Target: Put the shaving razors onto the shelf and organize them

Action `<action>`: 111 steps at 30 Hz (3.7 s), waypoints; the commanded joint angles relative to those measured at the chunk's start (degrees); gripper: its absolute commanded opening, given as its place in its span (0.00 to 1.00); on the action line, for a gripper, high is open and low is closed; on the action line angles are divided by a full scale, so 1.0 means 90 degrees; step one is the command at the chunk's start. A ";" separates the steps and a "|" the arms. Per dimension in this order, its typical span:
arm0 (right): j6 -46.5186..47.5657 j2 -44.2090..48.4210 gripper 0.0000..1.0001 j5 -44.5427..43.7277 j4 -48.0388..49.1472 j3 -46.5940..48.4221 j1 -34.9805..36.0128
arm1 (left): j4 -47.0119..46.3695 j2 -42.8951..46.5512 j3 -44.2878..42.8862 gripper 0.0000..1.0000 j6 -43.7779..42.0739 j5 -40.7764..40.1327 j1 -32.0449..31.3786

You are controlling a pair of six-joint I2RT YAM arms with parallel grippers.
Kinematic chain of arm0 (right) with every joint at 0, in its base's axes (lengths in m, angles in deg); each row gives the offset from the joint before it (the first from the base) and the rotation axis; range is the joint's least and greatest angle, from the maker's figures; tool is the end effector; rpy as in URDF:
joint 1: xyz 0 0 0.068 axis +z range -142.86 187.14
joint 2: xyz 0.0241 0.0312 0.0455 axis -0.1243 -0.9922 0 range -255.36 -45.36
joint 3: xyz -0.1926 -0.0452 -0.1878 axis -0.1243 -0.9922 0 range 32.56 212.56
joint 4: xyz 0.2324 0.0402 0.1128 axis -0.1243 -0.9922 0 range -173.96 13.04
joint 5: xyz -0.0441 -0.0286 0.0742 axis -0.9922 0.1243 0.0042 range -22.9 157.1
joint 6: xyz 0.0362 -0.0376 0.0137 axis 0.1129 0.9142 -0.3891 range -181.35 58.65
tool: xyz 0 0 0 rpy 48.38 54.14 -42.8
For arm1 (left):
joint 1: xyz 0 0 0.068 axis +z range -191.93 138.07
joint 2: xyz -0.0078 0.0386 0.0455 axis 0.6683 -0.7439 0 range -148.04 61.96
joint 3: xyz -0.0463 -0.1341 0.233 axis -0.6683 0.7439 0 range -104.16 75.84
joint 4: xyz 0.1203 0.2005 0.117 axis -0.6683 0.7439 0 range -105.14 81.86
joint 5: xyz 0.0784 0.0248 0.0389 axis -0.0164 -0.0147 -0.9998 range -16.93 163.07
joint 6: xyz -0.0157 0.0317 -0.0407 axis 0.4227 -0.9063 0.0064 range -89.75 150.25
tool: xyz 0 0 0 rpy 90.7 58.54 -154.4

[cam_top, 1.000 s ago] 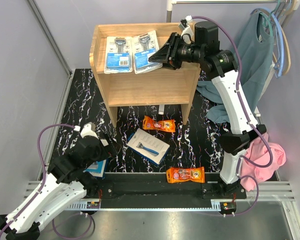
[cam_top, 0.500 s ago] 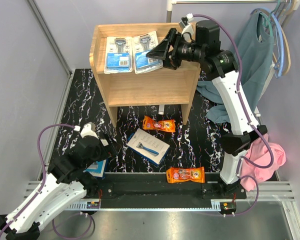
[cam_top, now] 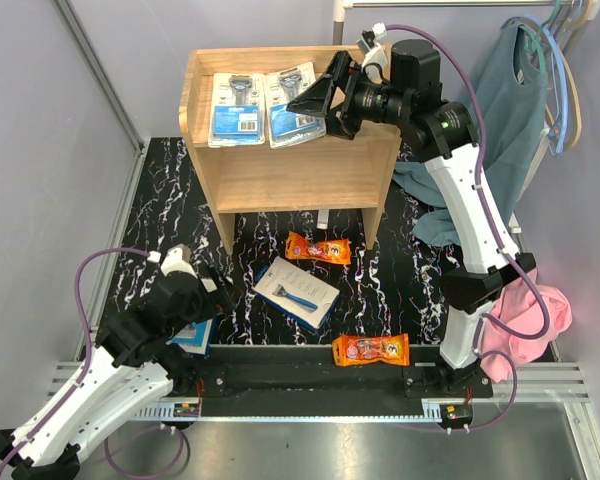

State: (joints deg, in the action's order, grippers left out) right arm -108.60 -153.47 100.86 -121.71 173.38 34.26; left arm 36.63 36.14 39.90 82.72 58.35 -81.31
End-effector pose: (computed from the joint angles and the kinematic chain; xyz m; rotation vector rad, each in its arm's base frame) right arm 0.3266 0.1896 0.5256 -0.1296 1.9864 1.4127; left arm 0.0785 -0.0528 0.2585 -0.3990 2.2947 -0.5410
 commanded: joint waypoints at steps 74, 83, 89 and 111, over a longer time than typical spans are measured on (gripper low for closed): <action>0.1763 0.0712 0.98 -0.3653 -0.1318 0.0264 0.0513 | -0.0342 -0.0041 0.0058 0.99 -0.0117 0.0122 -0.0019; 0.2114 0.1671 0.99 -0.3058 -0.0096 -0.0753 0.0523 | -0.0361 -0.0041 0.0078 0.99 -0.0117 0.0151 -0.0020; 0.2183 0.1720 0.99 -0.2775 -0.0096 -0.0802 0.0542 | -0.0352 -0.0109 0.0049 0.99 -0.0156 0.0190 -0.0019; 0.1530 0.4725 0.99 -0.3711 0.0578 -0.6461 0.2084 | -0.0693 -0.0353 0.0117 0.99 -0.0488 0.0873 -0.0019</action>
State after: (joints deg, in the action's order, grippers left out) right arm -90.35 -117.21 70.91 -120.36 124.81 51.52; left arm 34.38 33.93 40.57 80.64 62.00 -81.31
